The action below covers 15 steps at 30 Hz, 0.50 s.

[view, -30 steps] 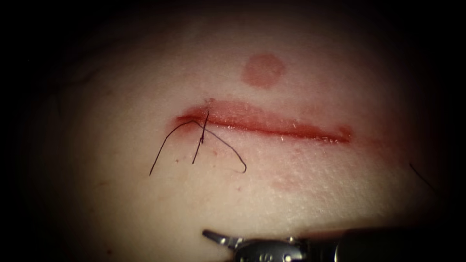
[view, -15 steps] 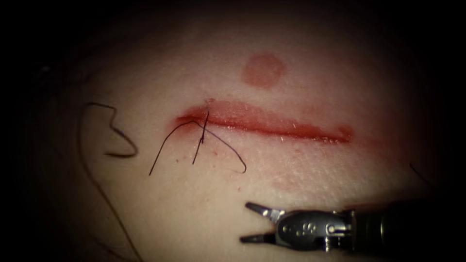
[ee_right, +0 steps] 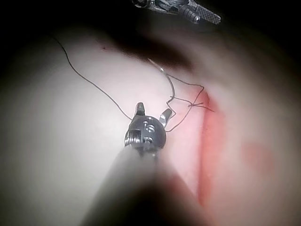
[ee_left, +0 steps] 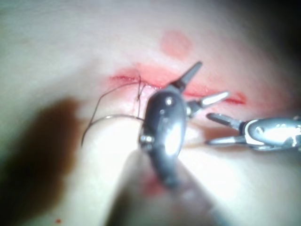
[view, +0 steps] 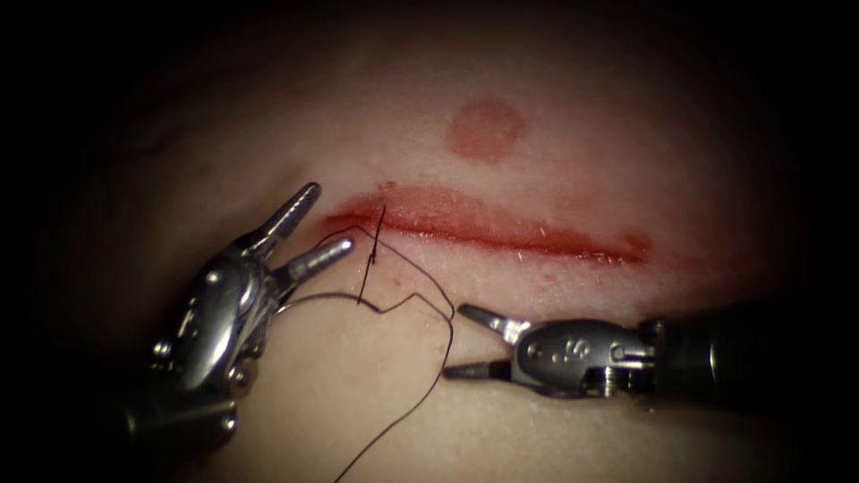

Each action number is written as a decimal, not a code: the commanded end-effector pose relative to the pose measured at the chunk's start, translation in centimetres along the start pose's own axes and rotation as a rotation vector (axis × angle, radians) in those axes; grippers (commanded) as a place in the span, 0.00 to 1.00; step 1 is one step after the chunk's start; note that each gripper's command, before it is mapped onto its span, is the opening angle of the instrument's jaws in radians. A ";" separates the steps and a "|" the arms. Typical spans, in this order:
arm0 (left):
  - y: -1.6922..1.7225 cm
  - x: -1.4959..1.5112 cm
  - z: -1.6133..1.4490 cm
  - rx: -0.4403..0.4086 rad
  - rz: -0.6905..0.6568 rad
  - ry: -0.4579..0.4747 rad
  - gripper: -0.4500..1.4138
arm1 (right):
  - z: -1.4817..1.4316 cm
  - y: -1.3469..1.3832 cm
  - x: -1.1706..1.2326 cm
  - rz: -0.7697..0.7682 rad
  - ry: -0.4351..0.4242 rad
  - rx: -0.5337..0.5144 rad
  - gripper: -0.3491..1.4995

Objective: Wound Closure
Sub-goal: Use the right gripper to cut the long suture end.

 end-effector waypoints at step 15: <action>-0.35 0.15 -0.27 -0.267 0.181 -0.317 0.57 | -0.32 0.34 -0.32 -0.009 0.053 0.086 0.91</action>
